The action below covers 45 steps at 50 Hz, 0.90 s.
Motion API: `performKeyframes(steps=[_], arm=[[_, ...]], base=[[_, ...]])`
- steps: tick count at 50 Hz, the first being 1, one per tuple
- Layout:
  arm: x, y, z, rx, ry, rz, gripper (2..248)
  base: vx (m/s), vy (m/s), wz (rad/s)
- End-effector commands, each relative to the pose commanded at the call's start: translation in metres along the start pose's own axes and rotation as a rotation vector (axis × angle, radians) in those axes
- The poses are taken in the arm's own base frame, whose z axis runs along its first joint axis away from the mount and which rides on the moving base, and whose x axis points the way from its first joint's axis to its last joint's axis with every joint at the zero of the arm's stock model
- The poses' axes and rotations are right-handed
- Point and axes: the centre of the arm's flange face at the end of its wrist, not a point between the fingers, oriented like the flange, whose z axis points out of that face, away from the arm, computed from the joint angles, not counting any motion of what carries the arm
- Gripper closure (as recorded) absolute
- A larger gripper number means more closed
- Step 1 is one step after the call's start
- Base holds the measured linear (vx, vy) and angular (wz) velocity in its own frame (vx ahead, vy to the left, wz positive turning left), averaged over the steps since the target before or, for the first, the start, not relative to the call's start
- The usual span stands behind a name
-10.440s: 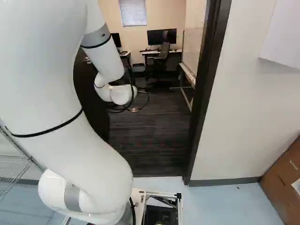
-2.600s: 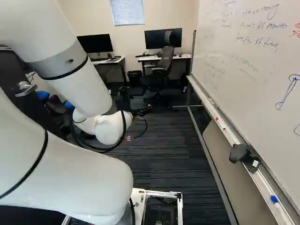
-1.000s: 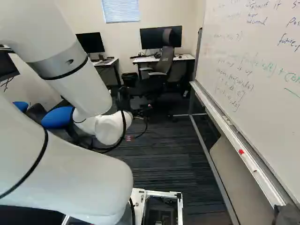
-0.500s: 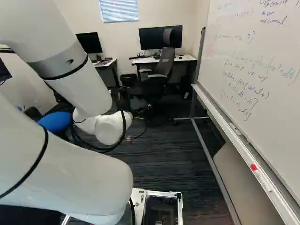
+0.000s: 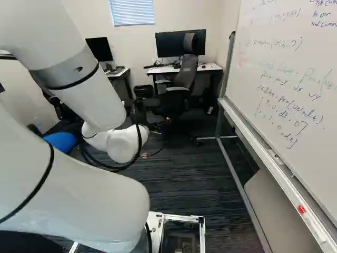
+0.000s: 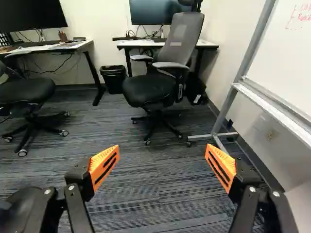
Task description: Open the door and move inside
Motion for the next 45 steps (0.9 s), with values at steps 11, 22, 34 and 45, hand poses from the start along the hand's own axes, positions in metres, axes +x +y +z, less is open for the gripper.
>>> performKeyframes(steps=[11, 22, 34, 45], arm=[[0.0, 0.0, 0.0, 0.0, 0.0, 0.0, 3], [0.0, 0.0, 0.0, 0.0, 0.0, 0.0, 3], [0.0, 0.0, 0.0, 0.0, 0.0, 0.0, 3], [0.0, 0.0, 0.0, 0.0, 0.0, 0.0, 3]], base=[[0.169, 0.039, -0.014], [0.102, 0.025, -0.002], [-0.004, 0.001, 0.001], [0.0, 0.0, 0.0]])
